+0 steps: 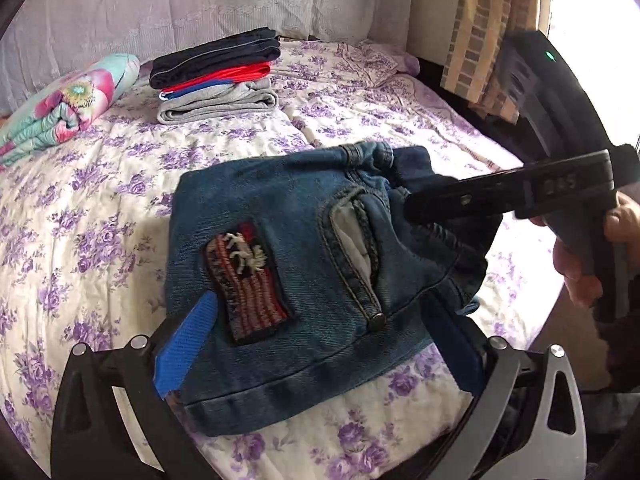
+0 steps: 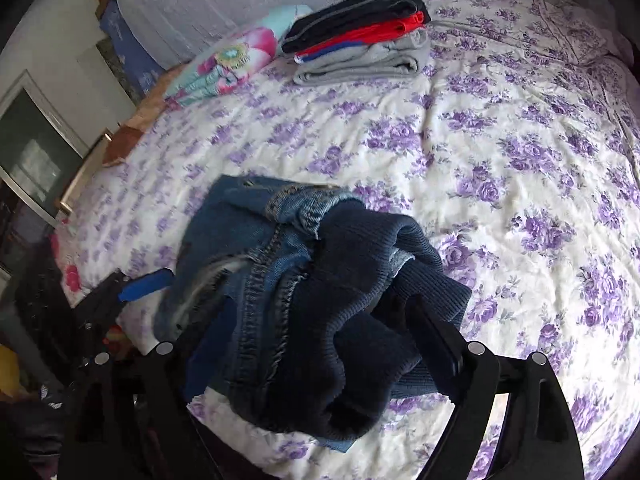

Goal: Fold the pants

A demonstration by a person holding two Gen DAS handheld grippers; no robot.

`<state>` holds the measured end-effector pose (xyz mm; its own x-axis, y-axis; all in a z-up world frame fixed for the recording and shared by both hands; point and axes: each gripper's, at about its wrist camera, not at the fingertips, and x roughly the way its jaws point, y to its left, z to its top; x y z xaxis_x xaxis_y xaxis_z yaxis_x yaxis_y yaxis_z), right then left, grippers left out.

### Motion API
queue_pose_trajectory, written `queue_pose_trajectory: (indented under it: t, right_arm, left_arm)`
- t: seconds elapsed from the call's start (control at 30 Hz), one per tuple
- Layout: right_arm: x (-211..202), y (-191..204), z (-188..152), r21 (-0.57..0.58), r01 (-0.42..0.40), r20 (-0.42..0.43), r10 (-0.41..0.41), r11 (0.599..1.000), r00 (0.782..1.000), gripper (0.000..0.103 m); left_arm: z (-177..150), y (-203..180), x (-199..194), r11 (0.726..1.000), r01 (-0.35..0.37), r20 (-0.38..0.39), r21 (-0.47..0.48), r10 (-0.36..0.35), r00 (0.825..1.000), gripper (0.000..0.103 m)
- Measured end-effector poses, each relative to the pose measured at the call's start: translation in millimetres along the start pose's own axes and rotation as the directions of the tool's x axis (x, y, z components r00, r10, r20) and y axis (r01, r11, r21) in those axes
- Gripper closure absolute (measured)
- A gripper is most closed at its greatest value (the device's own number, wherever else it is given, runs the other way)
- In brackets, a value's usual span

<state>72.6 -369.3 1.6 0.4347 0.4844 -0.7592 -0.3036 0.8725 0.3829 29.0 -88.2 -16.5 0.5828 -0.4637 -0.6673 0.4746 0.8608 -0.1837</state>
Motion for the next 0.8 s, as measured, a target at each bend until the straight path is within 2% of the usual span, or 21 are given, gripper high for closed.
queue_pose_trajectory:
  t: [0.07, 0.13, 0.23, 0.3, 0.37, 0.4, 0.47, 0.63, 0.77, 0.8]
  right_arm:
    - [-29.3, -11.6, -5.9, 0.051, -0.001, 0.08, -0.003, 0.999, 0.997, 0.003]
    - [-43.0, -33.6, -20.6, 0.135, -0.056, 0.113, 0.041, 0.989, 0.993, 0.003]
    - [-26.2, -64.1, -48.7, 0.271, -0.171, 0.091, 0.152, 0.947, 0.984, 0.003]
    - [-3.3, -72.4, -64.3, 0.325, -0.234, 0.075, 0.222, 0.916, 0.972, 0.003]
    - [17.0, -67.4, -69.8, 0.333, -0.281, 0.067, 0.275, 0.9, 0.959, 0.003]
    - [23.6, -61.8, -67.8, 0.319, -0.302, 0.069, 0.295, 0.898, 0.953, 0.003]
    - [37.0, -50.6, -59.0, 0.311, -0.339, 0.057, 0.339, 0.888, 0.939, 0.003]
    - [65.2, -38.6, -34.5, 0.362, -0.282, -0.003, 0.303, 0.889, 0.953, 0.003]
    - [64.6, -28.9, -38.0, 0.296, -0.265, -0.001, 0.277, 0.918, 0.961, 0.003]
    - [62.3, -29.0, -40.7, 0.295, -0.254, 0.009, 0.263, 0.921, 0.965, 0.012]
  left_arm:
    - [6.6, 21.8, -20.4, 0.998, 0.024, 0.035, -0.059, -0.022, 0.999, 0.004]
    - [11.5, 45.3, -31.6, 0.991, 0.062, 0.039, -0.12, -0.058, 0.998, 0.004]
    - [17.1, 85.4, -12.4, 0.967, 0.128, -0.041, -0.22, -0.14, 0.989, 0.004]
    - [13.5, 105.1, 13.4, 0.94, 0.18, -0.103, -0.29, -0.218, 0.971, 0.004]
    - [8.8, 114.1, 42.1, 0.906, 0.233, -0.153, -0.355, -0.302, 0.941, 0.005]
    - [7.0, 113.5, 53.8, 0.893, 0.255, -0.166, -0.37, -0.334, 0.928, 0.004]
    - [9.5, 108.5, 63.2, 0.876, 0.305, -0.146, -0.373, -0.38, 0.913, 0.004]
    - [19.3, 92.8, 89.5, 0.86, 0.353, -0.171, -0.368, -0.436, 0.884, 0.004]
    - [18.7, 87.0, 88.6, 0.859, 0.36, -0.158, -0.363, -0.437, 0.885, 0.004]
    - [17.9, 82.6, 85.8, 0.864, 0.36, -0.154, -0.352, -0.433, 0.888, 0.004]
